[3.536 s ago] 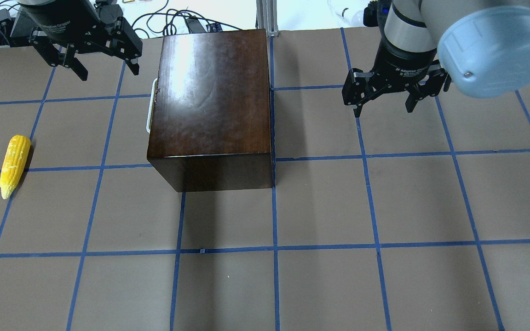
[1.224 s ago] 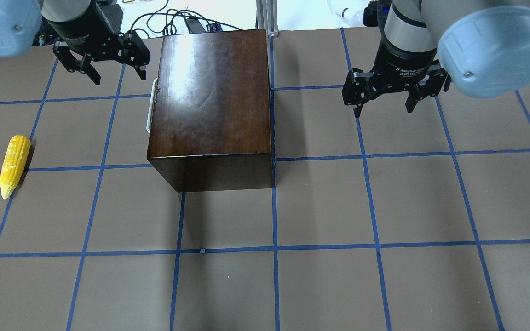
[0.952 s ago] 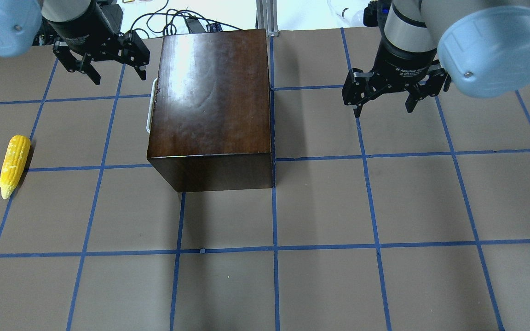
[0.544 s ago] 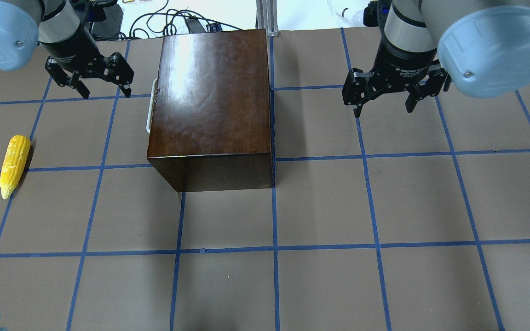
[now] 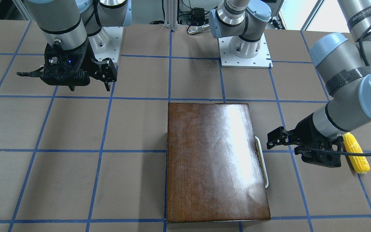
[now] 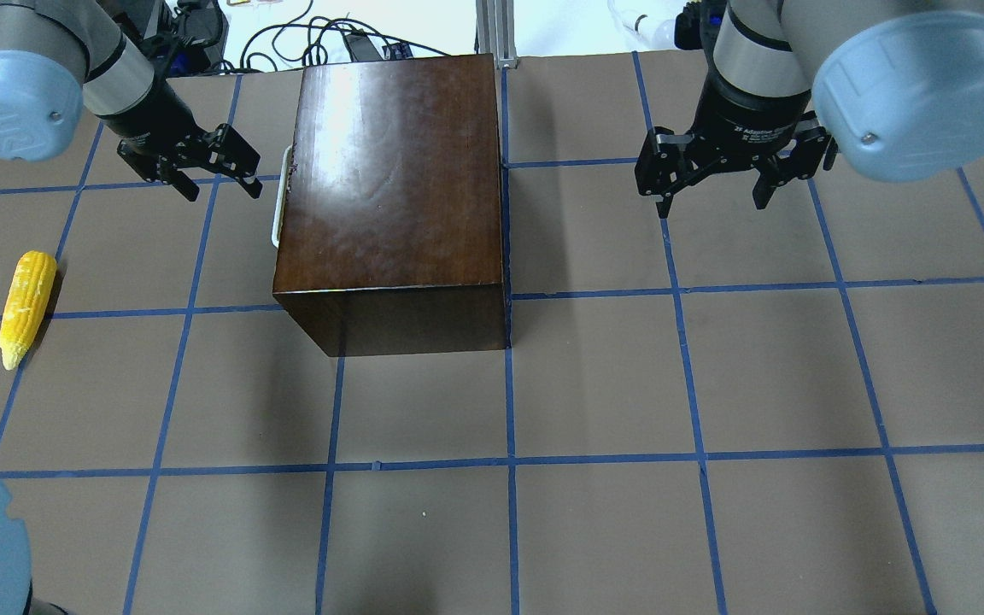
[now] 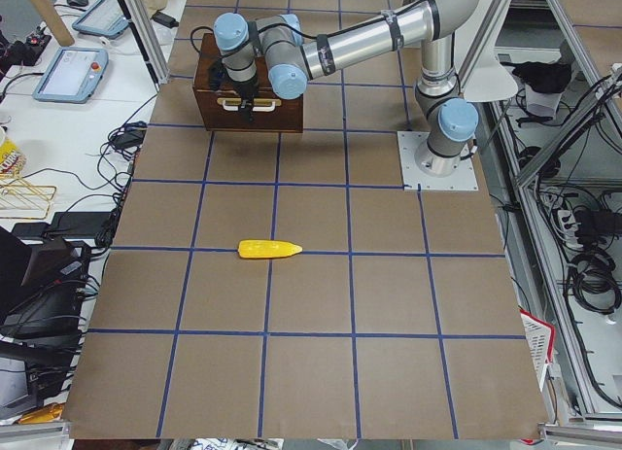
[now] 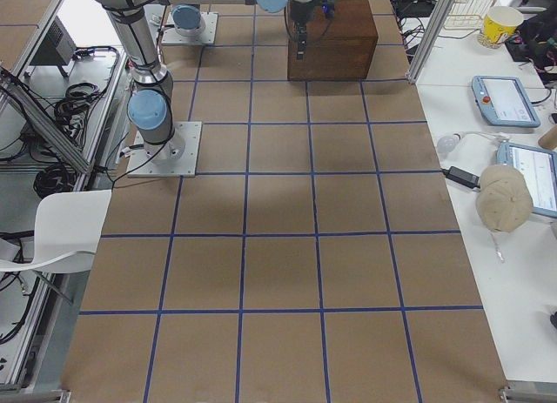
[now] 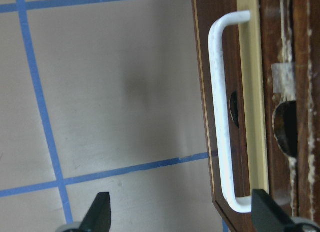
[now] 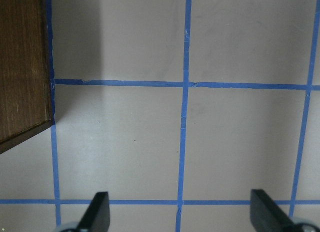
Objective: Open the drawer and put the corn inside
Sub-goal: 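Move the left gripper down toward the white drawer handle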
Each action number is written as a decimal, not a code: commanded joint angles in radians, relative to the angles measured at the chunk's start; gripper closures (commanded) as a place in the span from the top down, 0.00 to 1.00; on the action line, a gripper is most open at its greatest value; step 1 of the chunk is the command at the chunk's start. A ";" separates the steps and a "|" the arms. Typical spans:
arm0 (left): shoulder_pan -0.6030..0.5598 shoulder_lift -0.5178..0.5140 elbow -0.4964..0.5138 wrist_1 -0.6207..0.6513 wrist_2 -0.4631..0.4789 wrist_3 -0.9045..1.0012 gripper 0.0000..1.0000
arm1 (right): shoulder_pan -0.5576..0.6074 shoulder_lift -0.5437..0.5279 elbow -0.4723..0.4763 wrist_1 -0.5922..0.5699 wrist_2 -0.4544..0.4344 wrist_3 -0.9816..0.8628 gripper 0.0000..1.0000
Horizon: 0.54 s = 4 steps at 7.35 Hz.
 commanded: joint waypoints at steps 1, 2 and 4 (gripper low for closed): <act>0.011 -0.038 -0.001 0.015 -0.058 -0.022 1.00 | 0.000 0.000 0.000 0.000 0.000 0.000 1.00; 0.017 -0.039 -0.004 0.015 -0.060 -0.024 1.00 | 0.000 0.000 0.000 0.000 0.000 0.000 1.00; 0.023 -0.042 -0.013 0.015 -0.062 -0.051 1.00 | 0.000 0.000 0.000 0.000 0.000 0.000 1.00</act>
